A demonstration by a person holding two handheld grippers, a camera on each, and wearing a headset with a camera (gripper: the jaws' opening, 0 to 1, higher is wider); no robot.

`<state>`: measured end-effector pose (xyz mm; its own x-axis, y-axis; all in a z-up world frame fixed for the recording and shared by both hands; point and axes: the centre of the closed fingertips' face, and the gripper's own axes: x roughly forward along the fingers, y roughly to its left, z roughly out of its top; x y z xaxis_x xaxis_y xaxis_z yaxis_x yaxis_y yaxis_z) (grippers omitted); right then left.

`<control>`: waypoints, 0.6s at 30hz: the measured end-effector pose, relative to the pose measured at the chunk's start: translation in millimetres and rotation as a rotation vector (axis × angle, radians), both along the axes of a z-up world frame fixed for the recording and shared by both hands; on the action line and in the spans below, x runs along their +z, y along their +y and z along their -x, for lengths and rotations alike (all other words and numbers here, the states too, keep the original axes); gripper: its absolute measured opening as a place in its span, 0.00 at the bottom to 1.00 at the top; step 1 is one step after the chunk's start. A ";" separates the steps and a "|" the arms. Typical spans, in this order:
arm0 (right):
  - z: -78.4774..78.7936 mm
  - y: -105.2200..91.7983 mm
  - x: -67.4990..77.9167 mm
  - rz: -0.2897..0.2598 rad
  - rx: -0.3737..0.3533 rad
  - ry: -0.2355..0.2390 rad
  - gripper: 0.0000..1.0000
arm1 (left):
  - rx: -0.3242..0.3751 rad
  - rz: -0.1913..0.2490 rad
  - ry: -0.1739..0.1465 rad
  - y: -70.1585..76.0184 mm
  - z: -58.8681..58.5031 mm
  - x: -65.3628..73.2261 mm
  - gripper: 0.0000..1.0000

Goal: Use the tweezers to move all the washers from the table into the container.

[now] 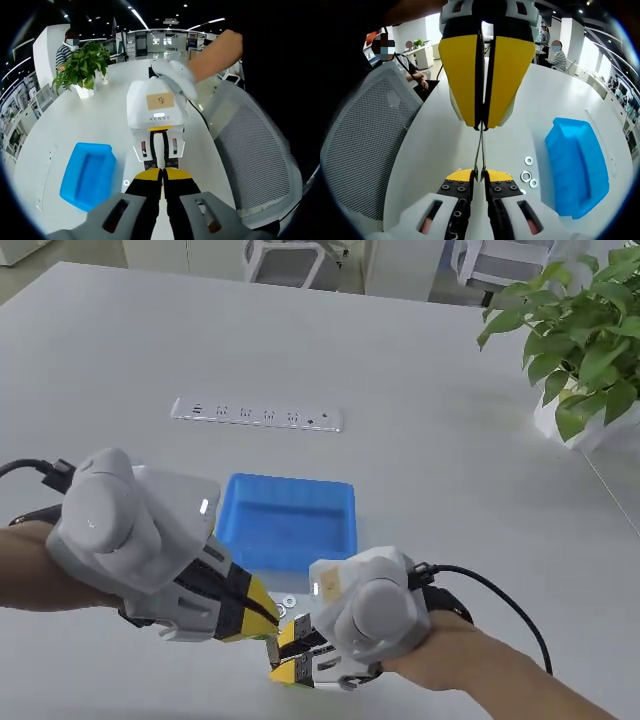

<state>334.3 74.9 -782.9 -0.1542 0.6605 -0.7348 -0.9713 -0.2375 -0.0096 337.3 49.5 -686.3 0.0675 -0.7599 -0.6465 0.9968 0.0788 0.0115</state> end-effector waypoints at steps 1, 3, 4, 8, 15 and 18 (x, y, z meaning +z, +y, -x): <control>0.3 -0.6 -0.8 0.003 0.006 -0.006 0.10 | -0.005 0.000 0.003 -0.6 1.1 -0.5 0.05; 0.2 -1.2 -0.9 0.000 0.005 -0.008 0.10 | -0.010 0.010 0.005 -3.2 2.5 0.0 0.05; 0.5 -1.6 -1.0 -0.004 0.007 -0.011 0.10 | -0.014 0.015 0.007 -4.3 3.3 0.3 0.05; 1.0 -2.0 -1.0 -0.007 0.006 -0.009 0.09 | -0.016 0.031 0.022 -5.7 4.4 0.0 0.06; 2.3 -0.4 -1.1 -0.010 0.015 -0.013 0.09 | -0.025 0.020 0.030 -4.3 7.3 -8.1 0.07; 3.0 -0.1 -0.9 -0.016 0.011 -0.006 0.09 | -0.028 0.026 0.040 -4.6 9.0 -10.6 0.07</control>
<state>331.3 74.8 -783.8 -0.1570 0.6702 -0.7254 -0.9685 -0.2482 -0.0197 328.3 44.9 -696.9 0.0205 -0.7775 -0.6285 0.9982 0.0510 -0.0306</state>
